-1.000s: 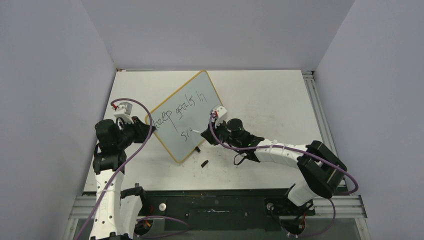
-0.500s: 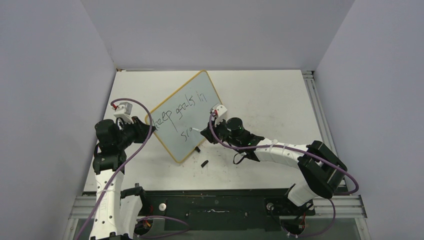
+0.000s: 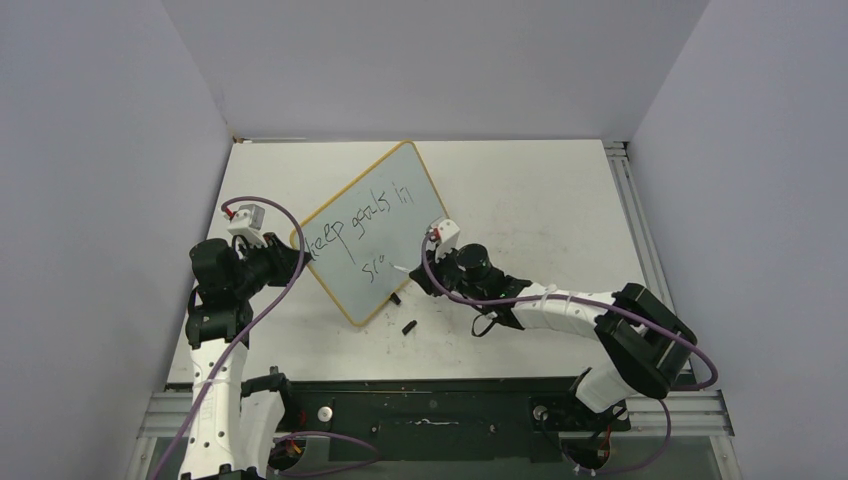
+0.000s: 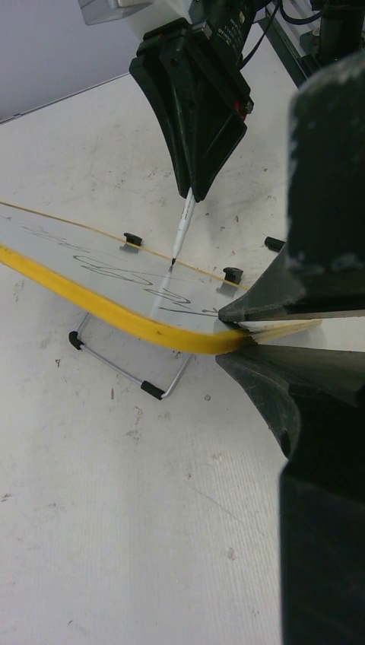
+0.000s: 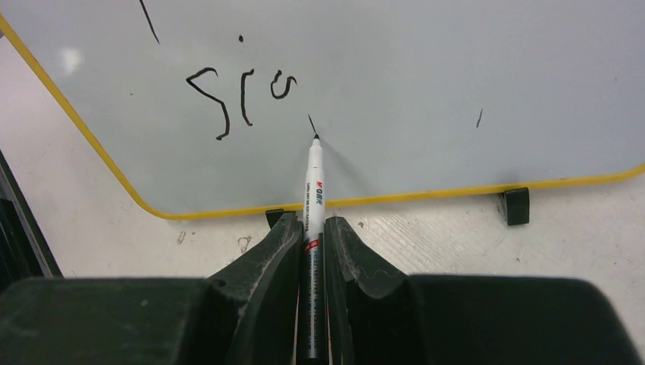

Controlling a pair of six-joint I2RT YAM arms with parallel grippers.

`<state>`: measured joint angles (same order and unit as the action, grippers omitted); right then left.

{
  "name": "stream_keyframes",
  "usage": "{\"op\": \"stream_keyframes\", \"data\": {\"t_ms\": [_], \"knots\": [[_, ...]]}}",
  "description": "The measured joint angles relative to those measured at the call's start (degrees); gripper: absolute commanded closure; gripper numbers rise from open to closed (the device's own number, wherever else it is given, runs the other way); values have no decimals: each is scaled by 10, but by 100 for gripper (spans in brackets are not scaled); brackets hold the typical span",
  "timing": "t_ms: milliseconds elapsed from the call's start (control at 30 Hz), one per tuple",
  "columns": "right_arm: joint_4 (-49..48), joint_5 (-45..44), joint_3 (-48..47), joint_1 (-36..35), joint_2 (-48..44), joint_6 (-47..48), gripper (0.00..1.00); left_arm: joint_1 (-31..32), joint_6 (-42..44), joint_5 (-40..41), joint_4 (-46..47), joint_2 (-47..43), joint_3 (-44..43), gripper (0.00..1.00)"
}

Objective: Write a sentence on the whiteboard

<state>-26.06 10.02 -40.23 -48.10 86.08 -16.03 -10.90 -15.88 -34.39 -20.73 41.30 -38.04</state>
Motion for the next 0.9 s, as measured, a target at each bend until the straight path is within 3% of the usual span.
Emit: {"op": "stream_keyframes", "data": {"t_ms": [600,900], "knots": [[0,-10,23,-19,-6,-11,95,1,0,0,0,0,0,86],[12,-39,20,-26,-85,-10,95,3,0,0,0,0,0,86]]}}
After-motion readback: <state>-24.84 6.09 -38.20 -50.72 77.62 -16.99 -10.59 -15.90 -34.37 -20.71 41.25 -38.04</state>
